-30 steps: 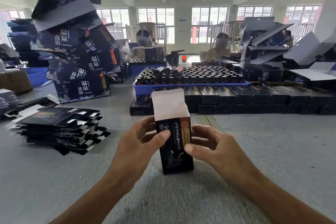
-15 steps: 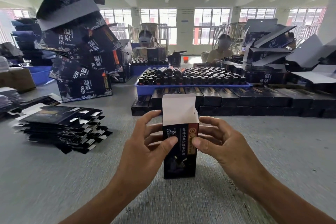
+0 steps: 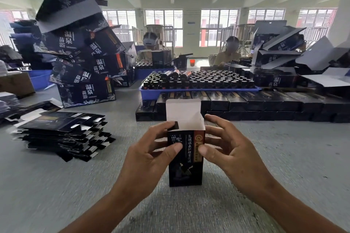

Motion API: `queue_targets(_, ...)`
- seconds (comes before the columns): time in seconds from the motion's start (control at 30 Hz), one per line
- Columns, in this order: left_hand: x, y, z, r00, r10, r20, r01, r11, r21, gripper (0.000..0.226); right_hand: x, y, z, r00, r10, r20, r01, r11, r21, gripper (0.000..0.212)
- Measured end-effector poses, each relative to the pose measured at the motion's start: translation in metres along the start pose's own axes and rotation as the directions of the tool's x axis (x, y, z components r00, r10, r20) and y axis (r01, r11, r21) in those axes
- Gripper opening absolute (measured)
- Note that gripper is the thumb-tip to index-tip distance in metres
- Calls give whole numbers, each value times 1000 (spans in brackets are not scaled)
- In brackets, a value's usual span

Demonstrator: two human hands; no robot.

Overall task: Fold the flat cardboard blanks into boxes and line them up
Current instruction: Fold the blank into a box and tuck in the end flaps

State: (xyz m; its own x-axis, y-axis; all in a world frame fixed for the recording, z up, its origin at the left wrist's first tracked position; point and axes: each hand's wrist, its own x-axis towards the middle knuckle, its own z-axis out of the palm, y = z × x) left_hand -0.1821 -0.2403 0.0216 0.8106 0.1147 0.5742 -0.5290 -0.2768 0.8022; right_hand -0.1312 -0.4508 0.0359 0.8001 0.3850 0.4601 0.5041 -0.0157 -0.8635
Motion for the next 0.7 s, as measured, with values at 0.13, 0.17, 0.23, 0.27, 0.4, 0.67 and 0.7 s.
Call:
queue_targets(0.13, -1, 2, -1, 1000, 2, 19, -2, 1000, 21, 41, -1, -7, 2, 997, -70, 19, 70, 997, -20, 55)
queue_targets(0.17, -1, 4, 0, 1000, 5, 15, -6, 999, 40, 40, -1, -9, 2, 997, -79, 24, 80, 997, -22, 51)
queue_targets(0.23, 0, 7, 0, 1000, 13, -11, -12, 998, 58, 32, -1, -10, 3, 995, -99, 29, 100, 994, -36, 47)
queue_targets(0.27, 0, 8, 1, 999, 24, -26, -22, 998, 65, 31, -1, -10, 3, 994, -106, 29, 108, 993, -46, 45)
queue_targets(0.4, 1, 11, 1, 996, 75, -44, -70, 992, 102, 32, -2, -10, 3, 994, -98, 47, 102, 992, -73, 39)
queue_targets(0.67, -1, 17, 2, 996, 80, -35, -78, 995, 60, 20, -2, -15, 3, 995, -94, 13, 95, 989, -114, 36)
queue_targets(0.7, -1, 18, 3, 996, 84, -32, -82, 995, 55, 19, -2, -15, 3, 995, -104, 6, 104, 990, -98, 35)
